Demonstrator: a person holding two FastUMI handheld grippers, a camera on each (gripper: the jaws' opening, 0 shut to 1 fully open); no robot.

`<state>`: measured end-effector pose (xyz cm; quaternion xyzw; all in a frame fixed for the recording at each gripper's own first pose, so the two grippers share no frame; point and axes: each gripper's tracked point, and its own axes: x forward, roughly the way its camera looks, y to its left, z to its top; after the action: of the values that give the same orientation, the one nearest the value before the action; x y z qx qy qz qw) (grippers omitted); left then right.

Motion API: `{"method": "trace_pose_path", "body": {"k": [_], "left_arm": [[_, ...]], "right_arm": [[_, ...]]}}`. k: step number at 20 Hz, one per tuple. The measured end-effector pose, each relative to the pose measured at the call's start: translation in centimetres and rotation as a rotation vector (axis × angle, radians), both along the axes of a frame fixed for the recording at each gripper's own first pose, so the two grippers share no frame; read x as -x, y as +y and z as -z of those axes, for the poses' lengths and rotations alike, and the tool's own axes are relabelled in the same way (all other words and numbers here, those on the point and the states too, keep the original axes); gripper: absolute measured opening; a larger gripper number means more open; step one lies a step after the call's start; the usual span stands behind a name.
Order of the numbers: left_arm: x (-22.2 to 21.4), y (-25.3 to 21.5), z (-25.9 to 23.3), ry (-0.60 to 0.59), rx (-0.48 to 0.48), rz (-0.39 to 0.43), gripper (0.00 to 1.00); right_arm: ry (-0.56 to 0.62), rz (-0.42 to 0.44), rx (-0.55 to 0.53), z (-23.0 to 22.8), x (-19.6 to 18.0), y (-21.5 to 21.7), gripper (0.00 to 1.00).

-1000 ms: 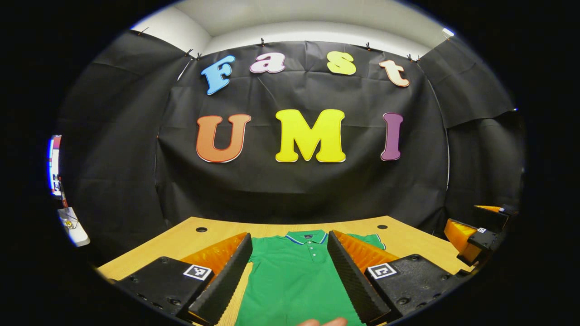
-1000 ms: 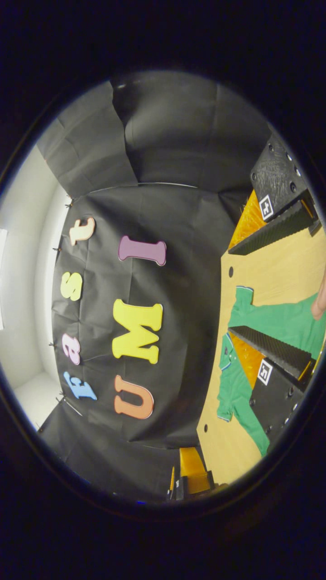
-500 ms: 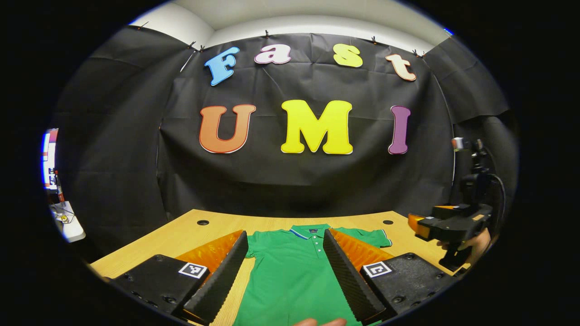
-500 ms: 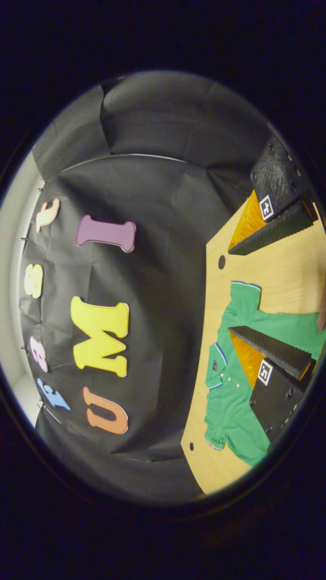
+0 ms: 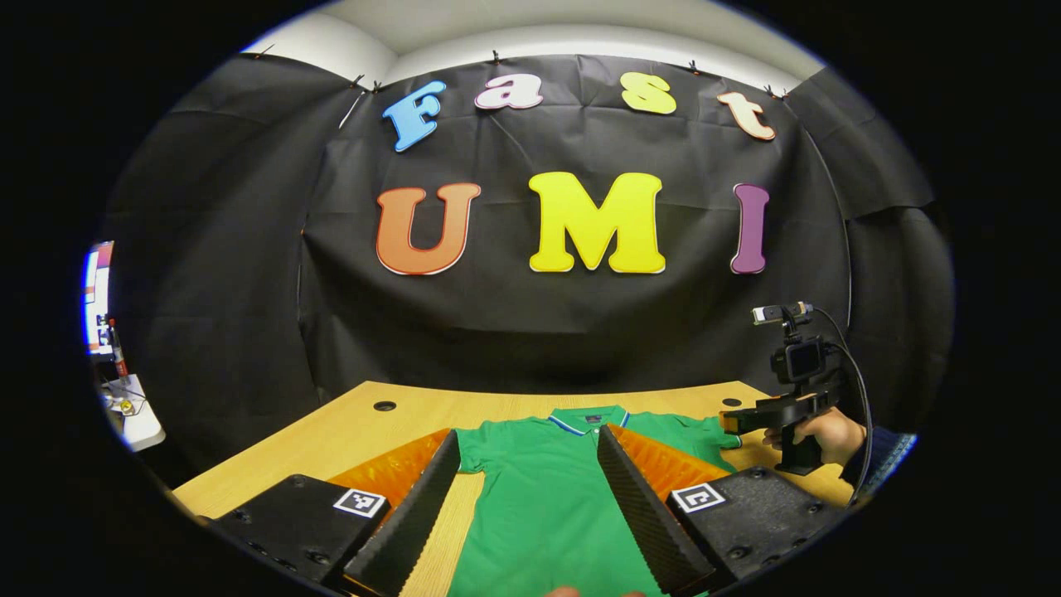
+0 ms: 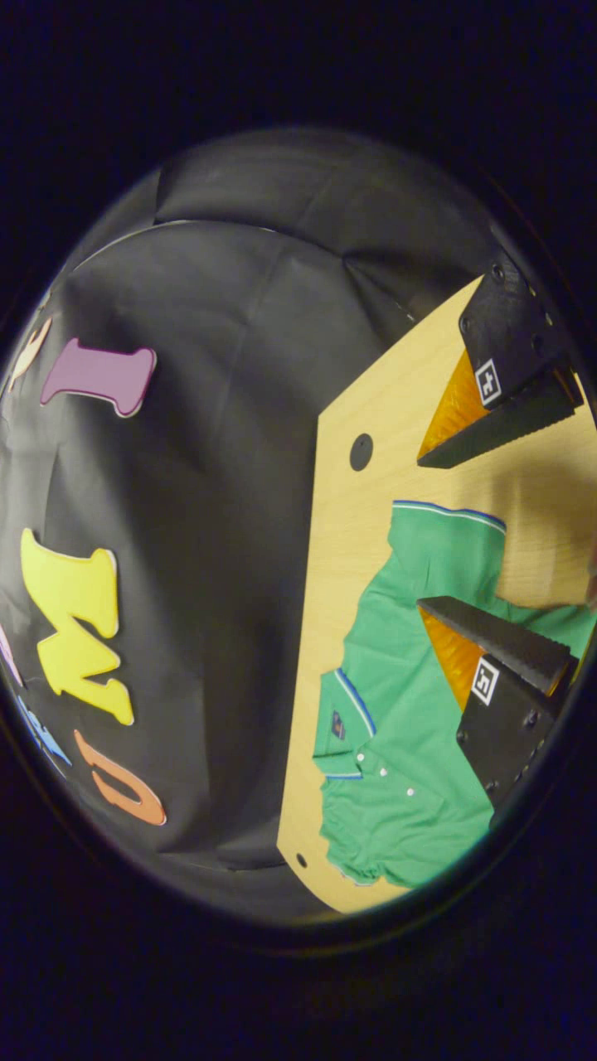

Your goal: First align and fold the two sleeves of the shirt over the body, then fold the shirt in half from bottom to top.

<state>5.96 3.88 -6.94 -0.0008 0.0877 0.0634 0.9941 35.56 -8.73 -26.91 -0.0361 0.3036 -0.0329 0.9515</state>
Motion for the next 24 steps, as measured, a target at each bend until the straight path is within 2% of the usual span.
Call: {"method": "trace_pose_path", "body": {"k": [3,5,8,10,11,12,13,14,15,16,21,24], "left_arm": [[-0.9,0.6,1.4,0.038,0.031,-0.013,1.0],[-1.1,1.0,2.0,0.06,0.044,-0.021,1.0],[-1.4,1.2,2.3,0.063,0.039,-0.029,1.0],[-1.5,1.2,2.4,0.064,0.04,-0.025,1.0],[-1.6,1.1,2.4,0.065,0.041,-0.023,1.0],[-1.7,1.1,2.5,0.064,0.041,-0.023,1.0],[-1.7,1.0,2.5,0.066,0.041,-0.025,1.0],[-1.7,1.1,2.8,0.071,0.042,-0.026,1.0],[-1.6,0.9,2.9,0.073,0.039,-0.023,1.0],[-1.6,0.8,2.7,0.07,0.033,-0.02,1.0],[-1.8,0.8,2.8,0.065,0.022,-0.022,1.0],[-2.4,1.1,3.5,0.07,0.025,-0.034,1.0]], "right_arm": [[0.045,0.051,-0.065,2.2,-1.9,-1.1,0.92],[0.082,0.041,-0.07,3.2,-1.7,-1.0,0.86],[0.165,0.035,-0.072,5.4,-1.4,-0.9,0.69],[0.162,0.056,-0.159,5.5,-1.9,-0.4,0.64],[0.171,0.074,-0.2,5.5,-1.9,-0.4,0.58],[0.159,0.096,-0.204,5.5,-2.3,-0.9,0.43],[0.168,0.1,-0.226,5.9,-2.4,-0.8,0.44],[0.162,0.103,-0.228,5.5,-2.4,-0.5,0.14],[0.171,0.101,-0.223,5.7,-2.6,-0.3,0.13],[0.171,0.099,-0.2,5.5,-2.5,-0.5,0.04],[0.097,0.009,0.046,2.6,-3.1,0.3,0.04],[0.025,-0.064,0.169,0.3,-3.1,2.5,0.03]]}}
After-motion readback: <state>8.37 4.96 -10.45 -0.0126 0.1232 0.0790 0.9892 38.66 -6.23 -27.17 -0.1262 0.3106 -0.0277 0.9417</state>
